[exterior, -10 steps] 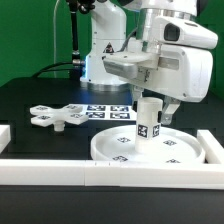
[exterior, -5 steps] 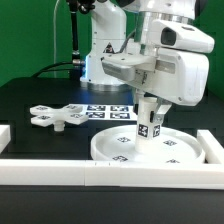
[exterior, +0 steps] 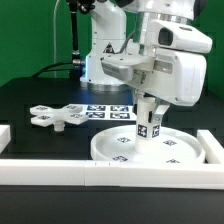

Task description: Assemble round table

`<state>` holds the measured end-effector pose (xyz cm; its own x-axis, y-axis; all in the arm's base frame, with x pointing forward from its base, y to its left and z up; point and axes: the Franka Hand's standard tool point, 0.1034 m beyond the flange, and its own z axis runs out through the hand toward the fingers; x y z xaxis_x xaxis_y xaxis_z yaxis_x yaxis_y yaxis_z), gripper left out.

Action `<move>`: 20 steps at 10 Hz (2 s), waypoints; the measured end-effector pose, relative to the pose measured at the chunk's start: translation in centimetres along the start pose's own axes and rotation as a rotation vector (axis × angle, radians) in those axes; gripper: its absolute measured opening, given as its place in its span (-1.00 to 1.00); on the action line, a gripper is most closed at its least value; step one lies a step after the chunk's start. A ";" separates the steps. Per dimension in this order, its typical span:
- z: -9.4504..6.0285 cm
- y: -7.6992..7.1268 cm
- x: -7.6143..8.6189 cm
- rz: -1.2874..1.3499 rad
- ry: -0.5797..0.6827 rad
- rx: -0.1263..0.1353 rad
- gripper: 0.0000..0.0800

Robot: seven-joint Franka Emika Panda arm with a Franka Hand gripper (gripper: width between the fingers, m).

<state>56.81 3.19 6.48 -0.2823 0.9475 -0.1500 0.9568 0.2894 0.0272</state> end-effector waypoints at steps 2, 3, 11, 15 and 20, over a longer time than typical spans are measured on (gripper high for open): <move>0.0 -0.3 -0.2 0.235 0.010 0.027 0.03; 0.1 -0.6 0.0 0.400 0.017 0.060 0.03; 0.0 -1.0 0.5 1.079 0.013 0.138 0.03; 0.0 -1.0 0.8 1.558 0.046 0.197 0.03; 0.0 -0.9 1.1 1.890 0.029 0.225 0.03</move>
Offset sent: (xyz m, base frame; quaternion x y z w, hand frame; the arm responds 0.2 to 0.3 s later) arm -0.0091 0.0038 -0.0067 0.1080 0.0069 0.3472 0.9315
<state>55.61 3.93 6.32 0.9969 -0.0386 -0.0681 -0.0386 -0.9993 0.0015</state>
